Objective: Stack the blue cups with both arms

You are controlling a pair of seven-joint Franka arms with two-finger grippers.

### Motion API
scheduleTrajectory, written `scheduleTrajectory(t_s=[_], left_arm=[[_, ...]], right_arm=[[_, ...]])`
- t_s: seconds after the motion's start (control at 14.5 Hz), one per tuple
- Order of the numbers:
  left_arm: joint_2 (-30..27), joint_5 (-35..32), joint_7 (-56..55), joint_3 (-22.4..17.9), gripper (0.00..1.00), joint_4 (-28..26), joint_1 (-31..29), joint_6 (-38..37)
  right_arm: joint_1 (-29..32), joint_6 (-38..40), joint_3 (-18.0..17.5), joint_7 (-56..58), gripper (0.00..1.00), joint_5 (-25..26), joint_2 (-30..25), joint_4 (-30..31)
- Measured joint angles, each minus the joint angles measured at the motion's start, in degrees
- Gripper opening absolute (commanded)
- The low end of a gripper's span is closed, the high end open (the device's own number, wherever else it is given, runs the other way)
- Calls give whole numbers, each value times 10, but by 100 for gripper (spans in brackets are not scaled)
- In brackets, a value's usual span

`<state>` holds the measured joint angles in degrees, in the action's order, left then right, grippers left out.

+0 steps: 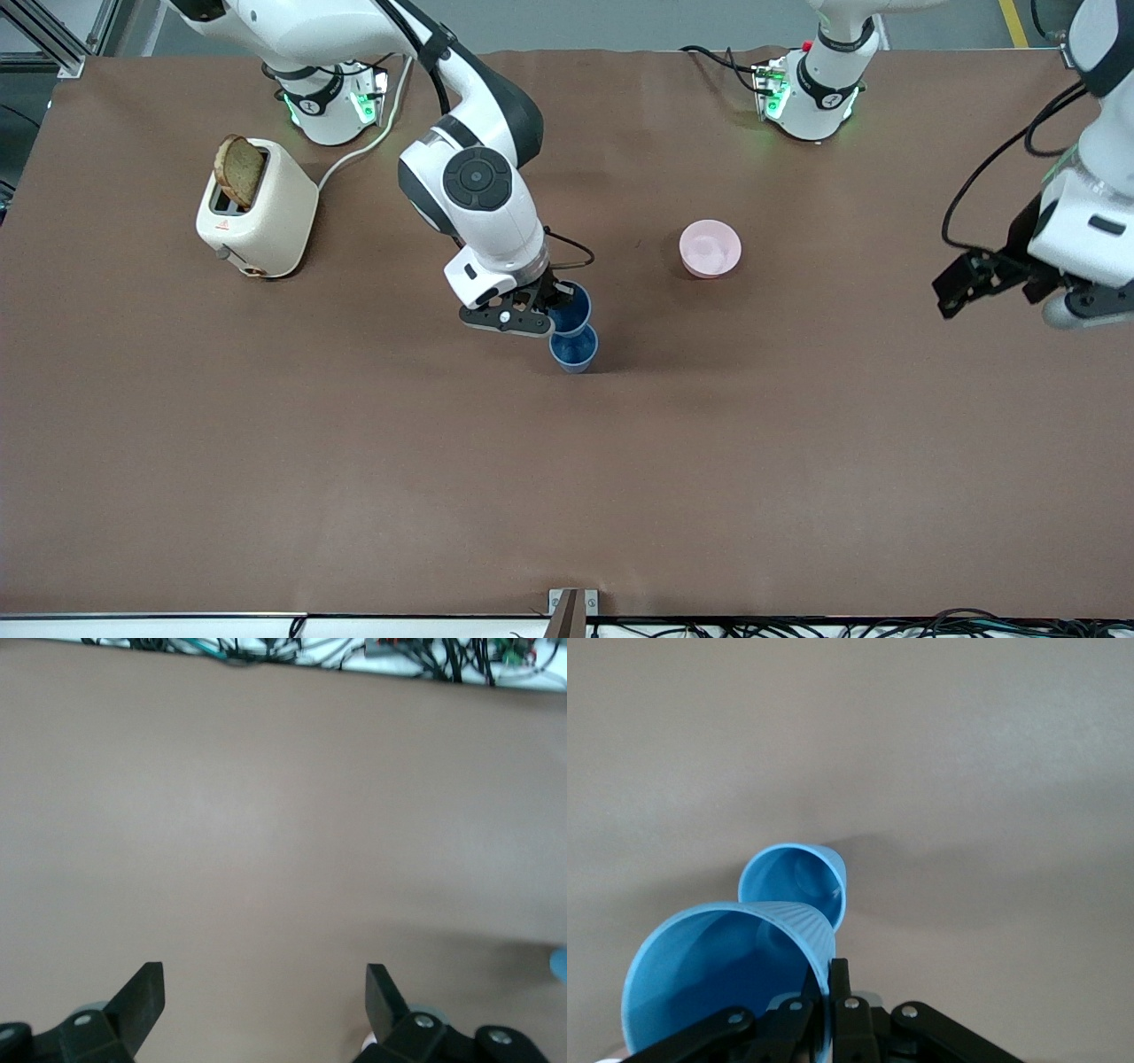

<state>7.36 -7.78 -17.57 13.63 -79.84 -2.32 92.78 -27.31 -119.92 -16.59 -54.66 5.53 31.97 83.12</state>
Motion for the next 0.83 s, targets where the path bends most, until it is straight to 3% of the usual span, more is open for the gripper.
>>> scheduleTrajectory(t_s=[0.28, 0.48, 0.83], left_arm=[[-53, 46, 59, -12, 100, -23, -16, -40], [-93, 49, 74, -53, 100, -71, 15, -41], [-109, 49, 90, -67, 100, -92, 26, -45]], right_arm=[[-1, -7, 0, 0, 1, 2, 10, 0], [-6, -19, 0, 0, 1, 2, 22, 0], [-9, -37, 0, 0, 1, 2, 27, -1]])
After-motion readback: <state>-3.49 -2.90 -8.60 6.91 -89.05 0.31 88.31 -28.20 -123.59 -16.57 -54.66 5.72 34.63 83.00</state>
